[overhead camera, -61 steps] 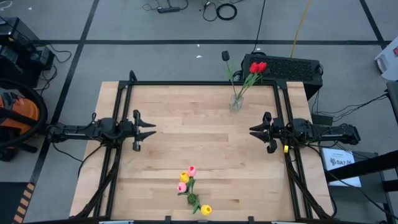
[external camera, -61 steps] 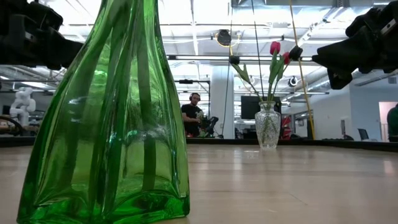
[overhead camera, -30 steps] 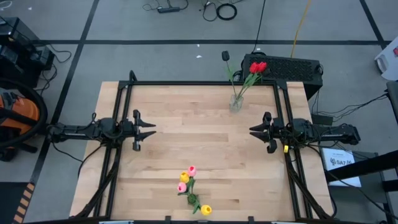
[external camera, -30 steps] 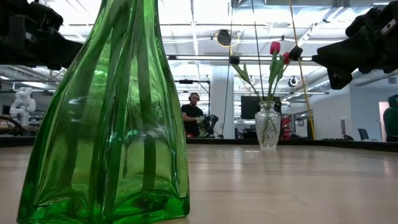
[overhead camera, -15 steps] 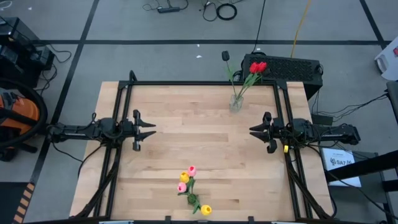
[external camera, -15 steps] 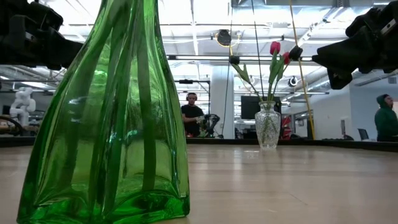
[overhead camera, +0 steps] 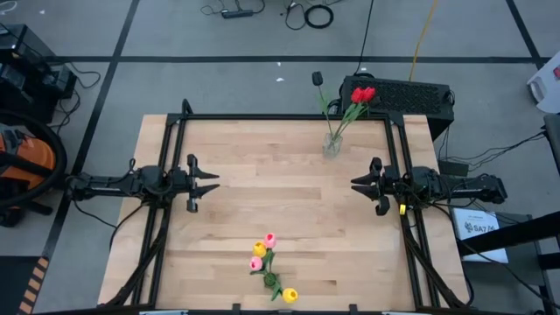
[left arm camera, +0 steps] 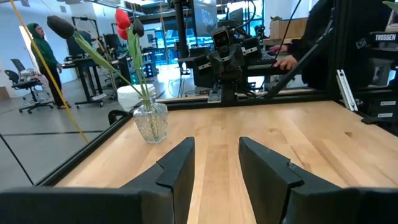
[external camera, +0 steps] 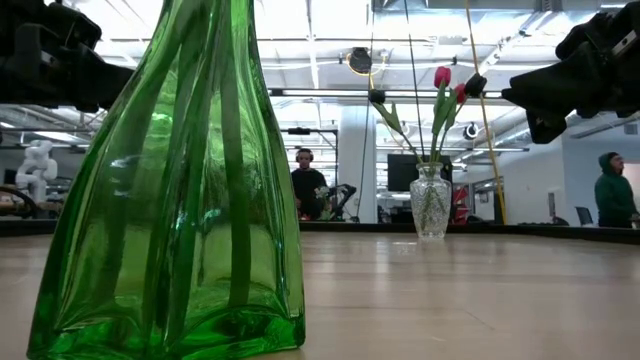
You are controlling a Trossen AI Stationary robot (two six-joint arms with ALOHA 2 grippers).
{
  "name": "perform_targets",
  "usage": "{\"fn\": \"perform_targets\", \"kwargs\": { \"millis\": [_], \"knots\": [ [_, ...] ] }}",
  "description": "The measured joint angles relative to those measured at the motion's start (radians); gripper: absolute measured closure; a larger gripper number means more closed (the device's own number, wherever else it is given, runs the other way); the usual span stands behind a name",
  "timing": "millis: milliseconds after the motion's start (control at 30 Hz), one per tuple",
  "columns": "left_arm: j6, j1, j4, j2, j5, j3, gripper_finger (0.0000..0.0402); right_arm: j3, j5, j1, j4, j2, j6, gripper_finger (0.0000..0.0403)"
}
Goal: Sort flowers into vase by color
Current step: Return to Home Position
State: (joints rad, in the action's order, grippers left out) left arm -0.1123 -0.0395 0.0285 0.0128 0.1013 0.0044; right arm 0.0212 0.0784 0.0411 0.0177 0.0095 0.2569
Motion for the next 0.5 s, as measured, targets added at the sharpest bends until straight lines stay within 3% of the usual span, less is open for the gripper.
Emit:
{"fn": "perform_targets", "kwargs": {
  "millis": [500],
  "knots": [
    [0.000,0.000,0.015,0.000,0.004,0.000,0.0269,0.000,0.000,0.000,0.000,0.000,0.000,0.0312]
  ]
}}
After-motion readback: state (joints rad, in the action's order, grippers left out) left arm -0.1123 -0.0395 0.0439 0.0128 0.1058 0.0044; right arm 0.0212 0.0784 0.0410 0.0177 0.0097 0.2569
